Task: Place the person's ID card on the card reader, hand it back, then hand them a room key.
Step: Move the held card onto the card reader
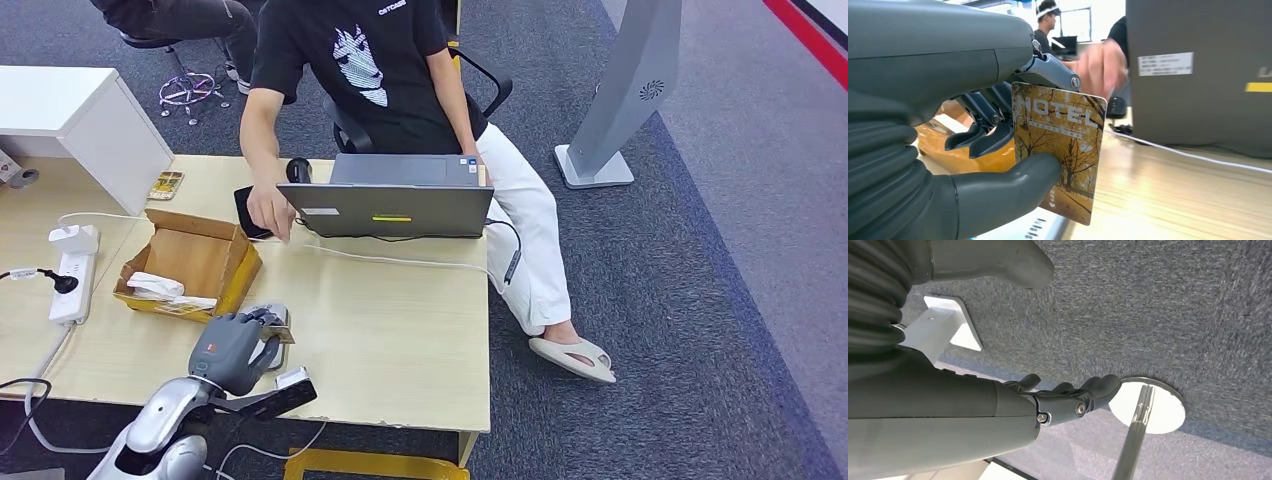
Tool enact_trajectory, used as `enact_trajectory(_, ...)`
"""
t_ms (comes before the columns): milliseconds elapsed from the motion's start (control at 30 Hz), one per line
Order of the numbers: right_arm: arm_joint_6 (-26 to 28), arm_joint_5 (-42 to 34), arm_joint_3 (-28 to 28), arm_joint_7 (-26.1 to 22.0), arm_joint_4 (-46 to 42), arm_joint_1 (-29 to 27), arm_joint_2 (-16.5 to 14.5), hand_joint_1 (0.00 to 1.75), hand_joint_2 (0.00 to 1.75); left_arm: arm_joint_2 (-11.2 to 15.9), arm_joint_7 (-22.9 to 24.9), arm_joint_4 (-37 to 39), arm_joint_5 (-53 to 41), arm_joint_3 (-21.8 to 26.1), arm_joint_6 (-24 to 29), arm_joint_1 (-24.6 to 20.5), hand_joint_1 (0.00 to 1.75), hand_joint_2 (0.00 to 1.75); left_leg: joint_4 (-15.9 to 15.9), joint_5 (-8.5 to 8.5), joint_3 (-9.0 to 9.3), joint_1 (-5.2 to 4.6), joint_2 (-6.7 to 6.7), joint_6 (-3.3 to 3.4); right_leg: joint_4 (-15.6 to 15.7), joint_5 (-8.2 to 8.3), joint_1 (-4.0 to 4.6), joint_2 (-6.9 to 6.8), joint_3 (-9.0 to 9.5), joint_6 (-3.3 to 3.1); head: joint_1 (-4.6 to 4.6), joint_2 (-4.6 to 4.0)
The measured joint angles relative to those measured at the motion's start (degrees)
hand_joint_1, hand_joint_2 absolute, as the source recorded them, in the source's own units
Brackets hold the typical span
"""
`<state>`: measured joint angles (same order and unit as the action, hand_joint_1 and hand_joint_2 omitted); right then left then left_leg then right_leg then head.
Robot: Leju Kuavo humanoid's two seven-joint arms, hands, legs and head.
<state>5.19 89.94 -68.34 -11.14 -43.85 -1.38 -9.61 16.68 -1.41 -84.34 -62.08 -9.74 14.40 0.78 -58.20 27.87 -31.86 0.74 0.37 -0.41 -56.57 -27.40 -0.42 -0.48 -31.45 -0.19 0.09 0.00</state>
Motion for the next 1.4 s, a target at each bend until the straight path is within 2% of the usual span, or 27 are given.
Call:
enact_trajectory(400,0.38,0.00,0.15,0.21,1.25,0.02,0.30,0.00,1.75,0.36,-0.47,-1.58,0.50,-2.40,-1.64,-0.04,1.75,1.75,0.00,0.00,0.00,0.00,0.00,0.00,0.00,0.00,0.00,0.00,0.00,0.00,-0.01,0.00)
enact_trajectory(633,-0.10,-0.01,0.98,0.34,1.29,-0.02,0.30,0.00,1.75,0.57,1.12,-1.58,0.42,-3.33,-2.79,-0.15,1.75,1.75,0.00,0.00,0.00,0.00,0.00,0.00,0.00,0.00,0.00,0.00,0.00,0.00,0.01,0.00)
enact_trajectory(767,-0.40,-0.04,1.00,0.37,0.96,-0.26,0.30,0.00,1.75,1.85,2.94,-1.58,0.04,-3.27,-2.45,0.22,1.75,1.75,0.01,0.00,-0.01,0.01,0.00,0.00,-0.01,0.00,0.01,0.00,0.01,0.00,-0.01,0.00)
enact_trajectory(1000,-1.12,-0.01,0.83,0.25,0.02,-1.09,0.30,0.00,1.75,3.60,3.75,-1.58,-0.08,-0.38,-1.61,2.85,1.75,1.75,0.01,0.00,-0.04,0.01,-0.01,0.00,-0.02,-0.01,0.01,-0.01,-0.03,0.00,0.00,0.00)
enact_trajectory(1400,-1.30,-0.01,0.83,0.08,-0.37,-1.09,0.30,0.00,1.75,3.62,4.30,-1.40,-0.97,3.00,-0.49,4.54,1.75,1.75,0.01,0.00,-0.04,0.01,-0.01,0.00,-0.01,0.00,0.01,-0.01,-0.01,0.00,0.00,0.00)
